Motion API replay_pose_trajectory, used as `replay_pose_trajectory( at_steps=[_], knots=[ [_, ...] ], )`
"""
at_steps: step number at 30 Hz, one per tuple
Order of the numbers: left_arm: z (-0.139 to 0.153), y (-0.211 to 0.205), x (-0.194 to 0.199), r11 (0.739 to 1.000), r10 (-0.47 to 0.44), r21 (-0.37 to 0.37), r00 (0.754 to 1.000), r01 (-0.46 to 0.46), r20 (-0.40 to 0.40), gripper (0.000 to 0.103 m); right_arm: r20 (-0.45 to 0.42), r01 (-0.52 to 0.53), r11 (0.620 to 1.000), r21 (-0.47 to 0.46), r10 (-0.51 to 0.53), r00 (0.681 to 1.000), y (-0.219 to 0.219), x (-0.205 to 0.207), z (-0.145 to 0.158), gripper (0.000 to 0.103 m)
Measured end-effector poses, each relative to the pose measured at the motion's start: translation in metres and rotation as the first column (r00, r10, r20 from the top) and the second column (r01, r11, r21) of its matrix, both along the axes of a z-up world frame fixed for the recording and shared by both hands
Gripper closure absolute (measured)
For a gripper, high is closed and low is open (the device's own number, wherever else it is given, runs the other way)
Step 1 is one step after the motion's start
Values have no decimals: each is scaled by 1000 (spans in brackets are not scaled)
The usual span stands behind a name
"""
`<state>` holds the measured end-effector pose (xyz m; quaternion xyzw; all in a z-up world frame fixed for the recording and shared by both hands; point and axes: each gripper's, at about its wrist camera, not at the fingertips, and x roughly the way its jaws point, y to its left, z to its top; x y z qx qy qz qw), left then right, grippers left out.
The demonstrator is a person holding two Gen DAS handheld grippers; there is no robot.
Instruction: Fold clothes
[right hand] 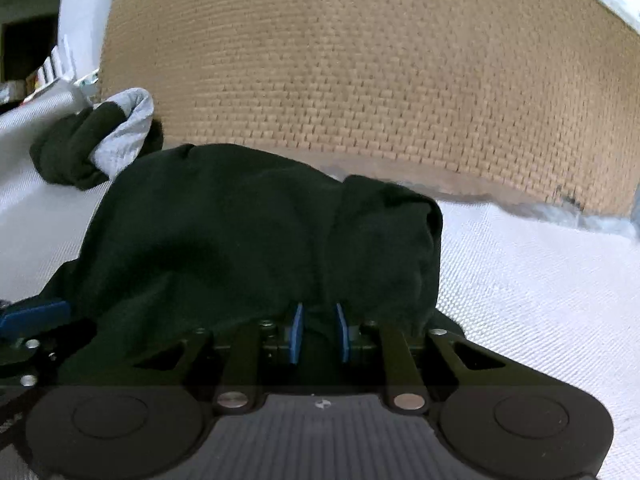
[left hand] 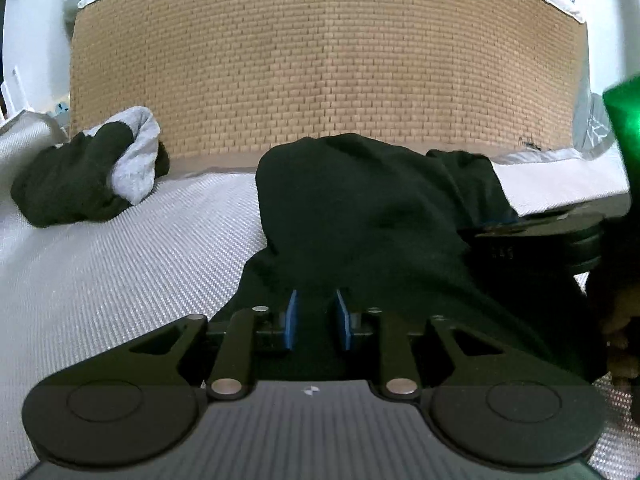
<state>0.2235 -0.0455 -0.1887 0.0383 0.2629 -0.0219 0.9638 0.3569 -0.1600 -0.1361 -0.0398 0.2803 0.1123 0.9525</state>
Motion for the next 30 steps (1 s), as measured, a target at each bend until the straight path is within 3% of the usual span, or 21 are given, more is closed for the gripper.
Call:
replay_pose_trajectory(
  at_steps=[4,10,14,19,26,30],
  knots=[
    [1,1,-2,1000,3,-8,1000,-3,0,79,33,34,994,108,-38,999,-18,-36,12,78],
    [3,2,-4,1000,8,-9,1000,-8,-3,79,86,3,994,109,-13,996,-23,-79,12,75],
    [4,4,-4,1000,10,-27,1000,-11,-11,79,35,-12,995,95,8,999,-17,-75,-9,74],
    [3,4,-4,999,19,-29,1000,-19,-9,79,-54,3,980,197,8,999,-32,-54,-21,73],
    [3,3,-7,999,23,-24,1000,-23,-7,79,6,4,996,84,-4,1000,-15,-63,-23,72],
    [2,3,-10,1000,23,-18,1000,-23,0,79,4,3,995,104,-3,1000,-20,-66,-24,71]
  ],
)
